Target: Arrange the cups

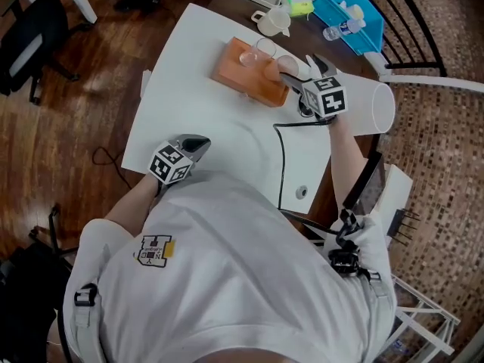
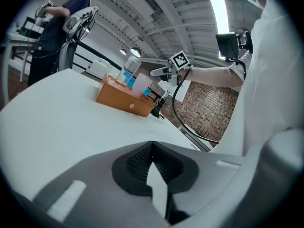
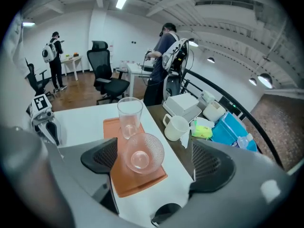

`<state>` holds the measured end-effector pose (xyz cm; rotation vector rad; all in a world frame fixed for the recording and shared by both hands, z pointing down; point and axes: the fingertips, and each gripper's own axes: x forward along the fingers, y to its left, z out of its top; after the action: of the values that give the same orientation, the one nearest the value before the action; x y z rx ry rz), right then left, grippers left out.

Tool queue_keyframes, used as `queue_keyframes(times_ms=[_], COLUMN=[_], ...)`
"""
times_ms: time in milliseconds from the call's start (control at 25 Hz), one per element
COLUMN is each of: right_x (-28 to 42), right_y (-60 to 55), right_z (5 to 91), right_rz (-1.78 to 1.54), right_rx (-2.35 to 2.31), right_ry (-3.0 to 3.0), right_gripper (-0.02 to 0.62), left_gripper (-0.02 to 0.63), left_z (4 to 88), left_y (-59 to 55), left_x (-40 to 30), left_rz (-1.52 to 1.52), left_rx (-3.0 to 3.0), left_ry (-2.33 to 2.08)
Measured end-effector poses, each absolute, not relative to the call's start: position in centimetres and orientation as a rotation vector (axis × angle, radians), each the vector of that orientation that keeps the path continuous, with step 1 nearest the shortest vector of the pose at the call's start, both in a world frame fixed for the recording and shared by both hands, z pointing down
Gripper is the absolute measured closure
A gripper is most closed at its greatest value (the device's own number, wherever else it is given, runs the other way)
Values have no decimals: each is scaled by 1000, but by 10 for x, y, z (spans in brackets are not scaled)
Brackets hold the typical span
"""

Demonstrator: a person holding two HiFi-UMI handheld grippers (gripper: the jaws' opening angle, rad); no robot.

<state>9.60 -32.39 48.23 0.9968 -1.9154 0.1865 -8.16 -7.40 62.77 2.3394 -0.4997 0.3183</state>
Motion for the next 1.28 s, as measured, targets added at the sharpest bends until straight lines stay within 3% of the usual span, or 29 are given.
queue_keyframes(times_ms=[560,1280], right_x=[112,131], right_y=[-191,-7], right_z=[427,541], right_rz=[220,723], right_rx=[1294,1506], right_ry=[-2064,-2059], right_gripper=[181,304], left_gripper=[606,606], left_z=[613,598], left_y=[-68,-16], left_x=[-91,-82], left_rz=[354,454], left_rx=[2330,2350], left_ry=[-548,-549])
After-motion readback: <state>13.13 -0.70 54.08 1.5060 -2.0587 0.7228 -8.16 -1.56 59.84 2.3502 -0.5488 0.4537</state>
